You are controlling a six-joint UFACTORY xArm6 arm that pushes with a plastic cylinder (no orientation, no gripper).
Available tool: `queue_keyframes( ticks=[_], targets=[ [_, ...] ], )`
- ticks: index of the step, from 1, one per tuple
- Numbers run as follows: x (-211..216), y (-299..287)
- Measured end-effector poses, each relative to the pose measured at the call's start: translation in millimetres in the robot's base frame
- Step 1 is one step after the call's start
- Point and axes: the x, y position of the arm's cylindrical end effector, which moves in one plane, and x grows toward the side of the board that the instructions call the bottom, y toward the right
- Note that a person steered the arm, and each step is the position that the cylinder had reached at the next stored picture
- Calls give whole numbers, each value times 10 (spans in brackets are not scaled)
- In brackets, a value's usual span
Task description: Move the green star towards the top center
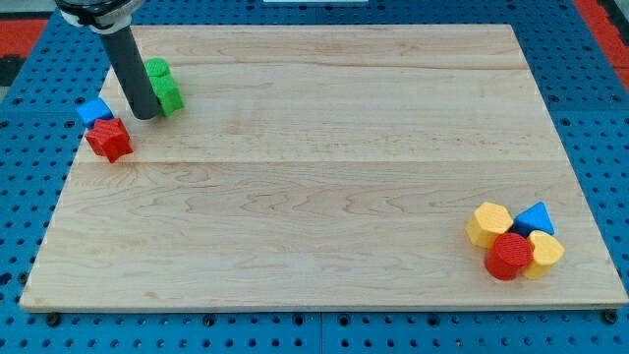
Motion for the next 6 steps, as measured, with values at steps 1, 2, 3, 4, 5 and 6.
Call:
queue_keyframes(
  ticks=[1, 2, 3, 4, 5, 6],
  targets=[
    [-222, -109],
    [-344, 77],
    [-345, 855],
    [-345, 1400],
    [-279, 1087],
    [-219, 498]
  ],
)
